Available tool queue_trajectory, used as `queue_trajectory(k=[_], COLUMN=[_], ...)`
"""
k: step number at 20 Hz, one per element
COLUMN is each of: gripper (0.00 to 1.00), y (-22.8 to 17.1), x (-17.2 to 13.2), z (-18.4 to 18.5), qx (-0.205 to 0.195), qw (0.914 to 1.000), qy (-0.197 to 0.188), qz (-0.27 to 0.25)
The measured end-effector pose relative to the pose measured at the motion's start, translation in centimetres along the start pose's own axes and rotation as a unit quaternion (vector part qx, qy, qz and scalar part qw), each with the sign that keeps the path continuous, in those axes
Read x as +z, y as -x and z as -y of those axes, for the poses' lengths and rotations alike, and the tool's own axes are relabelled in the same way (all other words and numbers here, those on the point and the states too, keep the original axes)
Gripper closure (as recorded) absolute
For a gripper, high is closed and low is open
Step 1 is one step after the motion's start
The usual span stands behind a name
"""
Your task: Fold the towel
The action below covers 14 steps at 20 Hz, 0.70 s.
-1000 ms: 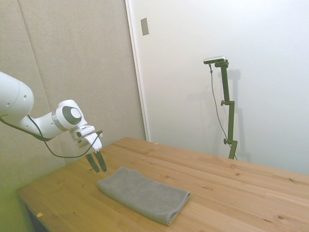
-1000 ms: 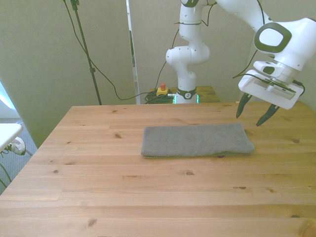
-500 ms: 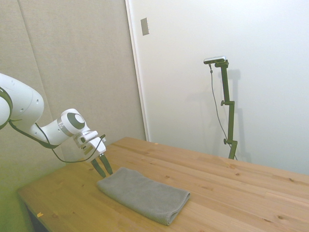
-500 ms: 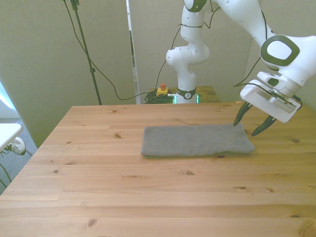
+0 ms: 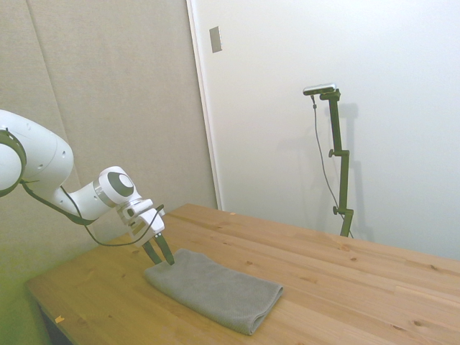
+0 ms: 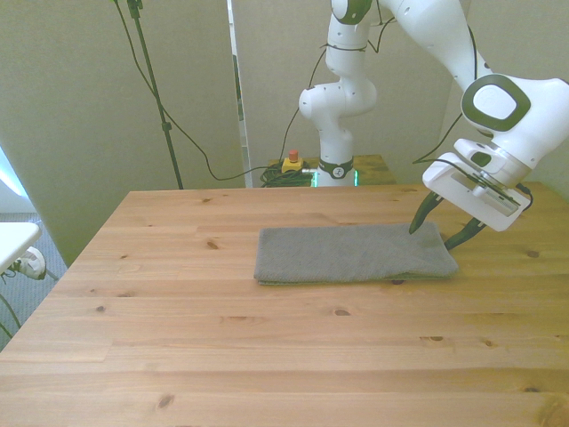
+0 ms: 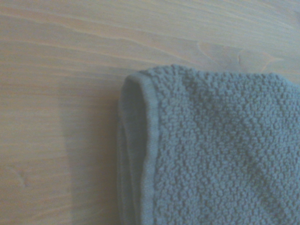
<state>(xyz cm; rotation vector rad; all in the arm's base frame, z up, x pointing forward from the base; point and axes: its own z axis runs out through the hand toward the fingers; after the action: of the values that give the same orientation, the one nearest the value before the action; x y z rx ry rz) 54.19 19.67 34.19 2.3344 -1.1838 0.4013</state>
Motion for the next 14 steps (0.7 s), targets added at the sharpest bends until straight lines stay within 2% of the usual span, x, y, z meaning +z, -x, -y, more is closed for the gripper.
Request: queue_trajectory(k=[9,14], gripper=[1.0,1.0], y=[-1.2,-1.1], x=[1.1,0.7], z=[-0.6,-0.2], qx=[0.011,0.009], qw=[0.9999,0.9996], qy=[-0.002,-0.028], qz=[0.003,0.006])
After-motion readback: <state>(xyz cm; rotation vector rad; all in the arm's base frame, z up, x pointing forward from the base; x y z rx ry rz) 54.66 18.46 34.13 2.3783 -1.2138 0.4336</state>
